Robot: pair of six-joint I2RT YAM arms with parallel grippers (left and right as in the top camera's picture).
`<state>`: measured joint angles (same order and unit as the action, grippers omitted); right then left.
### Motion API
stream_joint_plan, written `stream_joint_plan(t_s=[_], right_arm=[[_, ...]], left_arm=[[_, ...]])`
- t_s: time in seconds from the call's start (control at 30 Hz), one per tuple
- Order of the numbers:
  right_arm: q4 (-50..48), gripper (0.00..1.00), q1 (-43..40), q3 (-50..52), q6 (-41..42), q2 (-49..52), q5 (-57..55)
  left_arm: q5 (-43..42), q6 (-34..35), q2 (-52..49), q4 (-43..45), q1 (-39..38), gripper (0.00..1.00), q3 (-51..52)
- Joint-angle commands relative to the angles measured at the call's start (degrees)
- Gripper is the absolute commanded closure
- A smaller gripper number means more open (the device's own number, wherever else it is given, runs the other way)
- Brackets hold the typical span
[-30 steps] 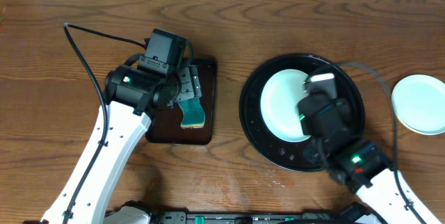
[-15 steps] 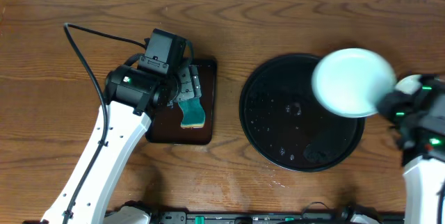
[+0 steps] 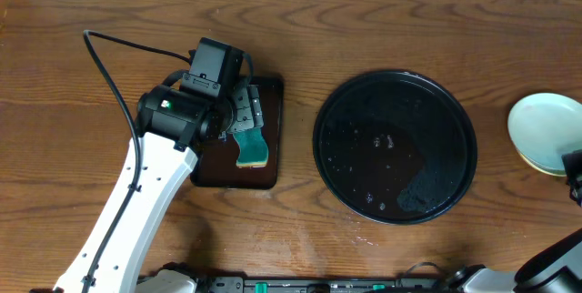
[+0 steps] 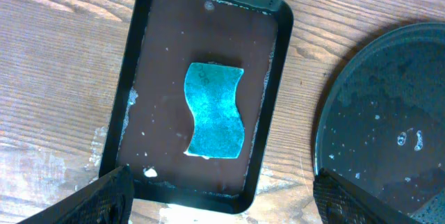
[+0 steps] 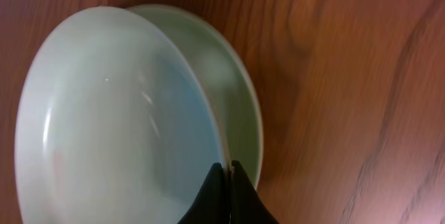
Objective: Clean dirty plates on tray and stack at the side
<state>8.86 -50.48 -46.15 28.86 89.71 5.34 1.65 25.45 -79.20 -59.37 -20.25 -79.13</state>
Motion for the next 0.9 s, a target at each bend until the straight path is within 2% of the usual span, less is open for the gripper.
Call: stream_joint_plan(t_s=[0.0, 0.07, 0.17, 0.2, 0.23, 0.27, 0.43, 0.63, 0.87], right_arm=[[-2.34, 0.79, -0.15, -0.33, -4.07, 0.00, -0.81], [-2.89, 0.62, 0.02, -0.70, -4.09, -0.66, 3.37], [-2.93, 0.50, 1.68, -1.77, -4.04, -2.91, 14.86], [-2.80, 0.39, 2.80, -2.16, -4.02, -3.98, 17.79], [-2.21, 0.23, 4.20, -2.54, -3.48, -5.38, 20.26], [-0.11, 0.01, 8.22, -3.13, -2.29, -9.73, 22.97], [2.29, 0.01, 22.16, -3.17, -5.97, -22.36, 23.45], [7.85, 0.01, 43.50, -3.15, -13.51, -38.49, 23.41], [13.29, 0.01, 58.42, -3.15, -13.68, -46.69, 23.65]], left_arm=[[0.28, -0.11, 0.22, -0.13, 0.20, 0.17, -0.92], [0.28, -0.11, 0.22, -0.13, 0.20, 0.17, -0.92], [0.28, -0.11, 0.22, -0.11, 0.20, 0.17, -0.92], [0.28, -0.11, 0.22, -0.13, 0.20, 0.17, -0.92], [0.28, -0.13, 0.22, -0.13, 0.20, 0.17, -0.92], [0.28, -0.11, 0.22, -0.13, 0.20, 0.17, -0.92], [0.28, -0.11, 0.22, -0.13, 0.20, 0.17, -0.92], [0.28, -0.11, 0.22, -0.13, 0.20, 0.17, -0.92], [0.28, -0.11, 0.22, -0.13, 0.20, 0.17, -0.92]])
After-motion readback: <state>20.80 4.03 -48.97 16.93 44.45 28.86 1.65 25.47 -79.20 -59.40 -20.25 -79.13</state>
